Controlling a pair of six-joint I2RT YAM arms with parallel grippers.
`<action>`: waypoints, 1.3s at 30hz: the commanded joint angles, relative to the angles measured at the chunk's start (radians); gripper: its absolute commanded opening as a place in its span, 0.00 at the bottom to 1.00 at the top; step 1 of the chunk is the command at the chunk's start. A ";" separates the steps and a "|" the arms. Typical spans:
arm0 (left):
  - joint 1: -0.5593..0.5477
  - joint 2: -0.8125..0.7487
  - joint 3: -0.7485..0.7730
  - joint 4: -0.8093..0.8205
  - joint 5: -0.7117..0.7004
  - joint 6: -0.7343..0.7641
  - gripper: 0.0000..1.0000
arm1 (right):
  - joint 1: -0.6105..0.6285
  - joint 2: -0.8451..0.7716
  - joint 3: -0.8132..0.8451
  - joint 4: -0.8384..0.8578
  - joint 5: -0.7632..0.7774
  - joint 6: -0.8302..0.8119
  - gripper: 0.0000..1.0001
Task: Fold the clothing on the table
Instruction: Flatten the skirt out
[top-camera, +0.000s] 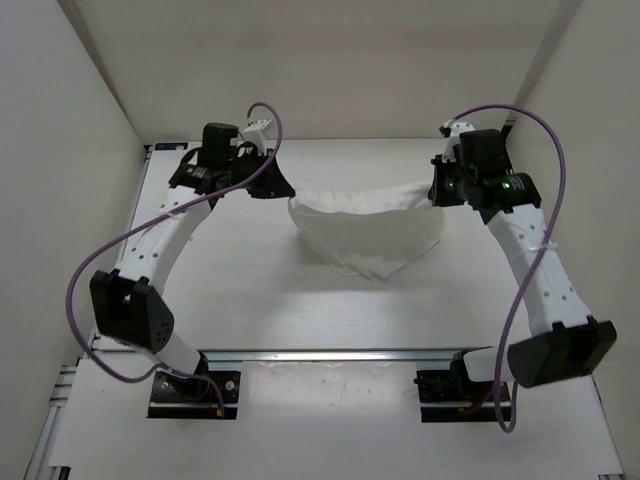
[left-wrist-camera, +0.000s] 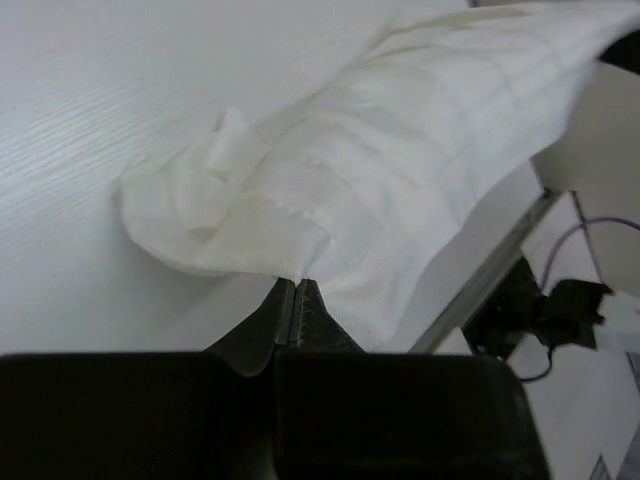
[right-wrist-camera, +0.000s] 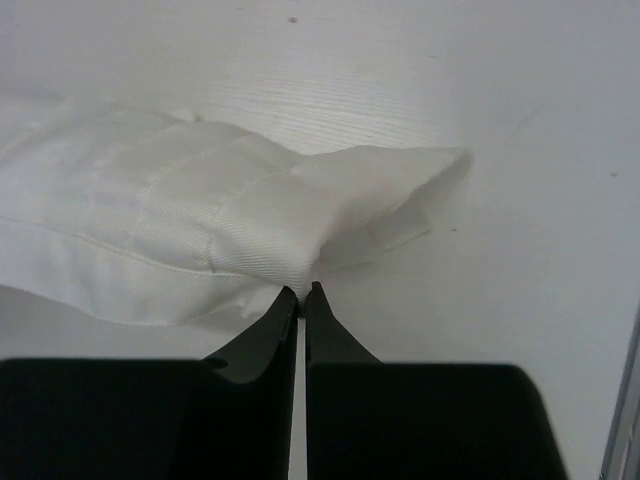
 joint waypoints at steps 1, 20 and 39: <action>0.079 -0.179 -0.125 0.125 0.407 0.090 0.00 | -0.016 -0.198 -0.048 0.067 -0.321 -0.153 0.00; 0.218 -0.256 -0.639 1.230 0.722 -0.833 0.00 | -0.111 -0.265 -0.255 0.121 -0.522 -0.045 0.00; 0.231 0.172 0.288 0.404 0.095 -0.352 0.00 | -0.084 0.128 0.274 0.104 0.208 -0.037 0.00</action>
